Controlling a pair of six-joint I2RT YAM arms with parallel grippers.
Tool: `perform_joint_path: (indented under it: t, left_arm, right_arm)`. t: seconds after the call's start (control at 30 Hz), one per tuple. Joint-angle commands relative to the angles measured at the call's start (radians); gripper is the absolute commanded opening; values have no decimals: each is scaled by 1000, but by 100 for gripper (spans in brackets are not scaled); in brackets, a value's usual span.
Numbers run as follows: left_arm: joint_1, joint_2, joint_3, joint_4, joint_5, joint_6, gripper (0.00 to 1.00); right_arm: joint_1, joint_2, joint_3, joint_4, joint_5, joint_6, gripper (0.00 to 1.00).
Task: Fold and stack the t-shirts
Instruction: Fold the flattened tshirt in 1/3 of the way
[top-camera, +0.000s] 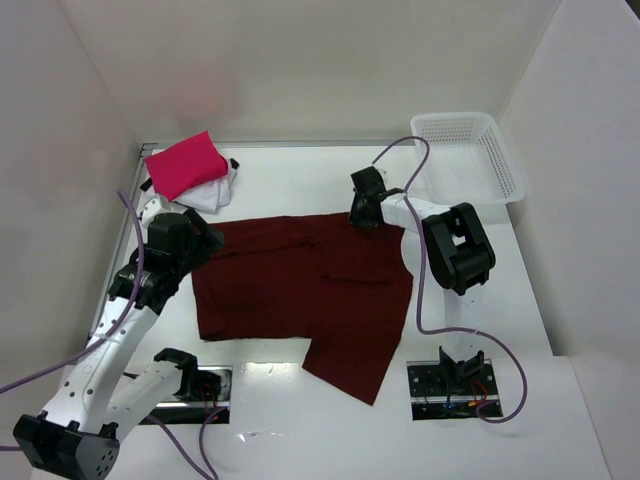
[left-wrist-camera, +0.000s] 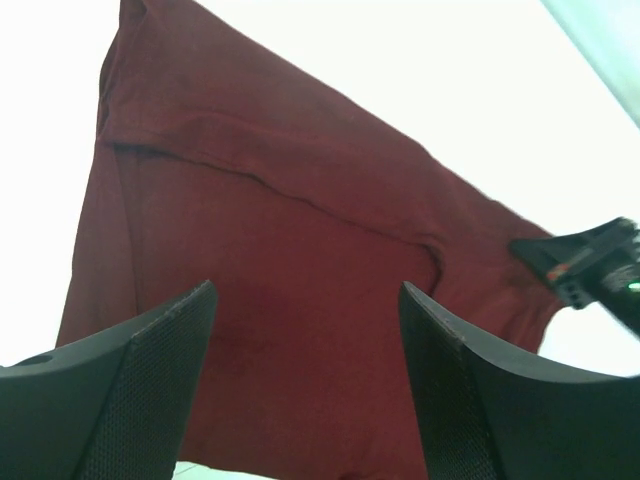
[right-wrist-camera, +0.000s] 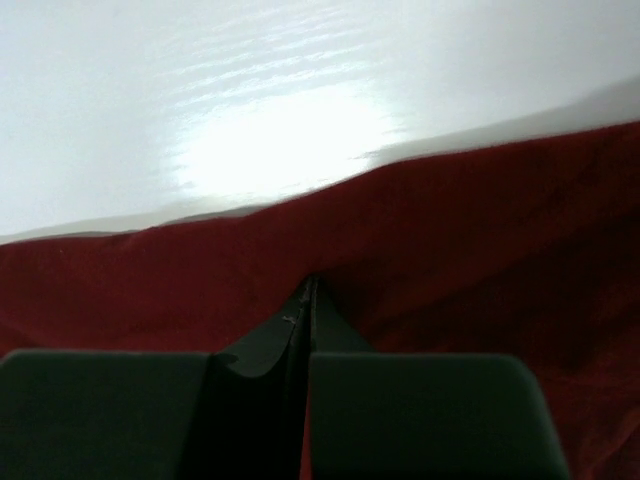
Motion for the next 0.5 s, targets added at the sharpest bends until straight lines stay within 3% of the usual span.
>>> perform_joint_path:
  t: [0.0, 0.1, 0.47]
  left_arm:
    - [5, 6, 40, 32, 12, 29, 82]
    - [5, 6, 40, 32, 12, 41, 84]
    - [5, 6, 69, 23, 3, 63, 86]
  right_arm:
    - [-79, 38, 15, -42, 1, -26, 0]
    - [-122, 40, 10, -21, -74, -52, 0]
    - [-132, 122, 149, -141, -74, -86, 0]
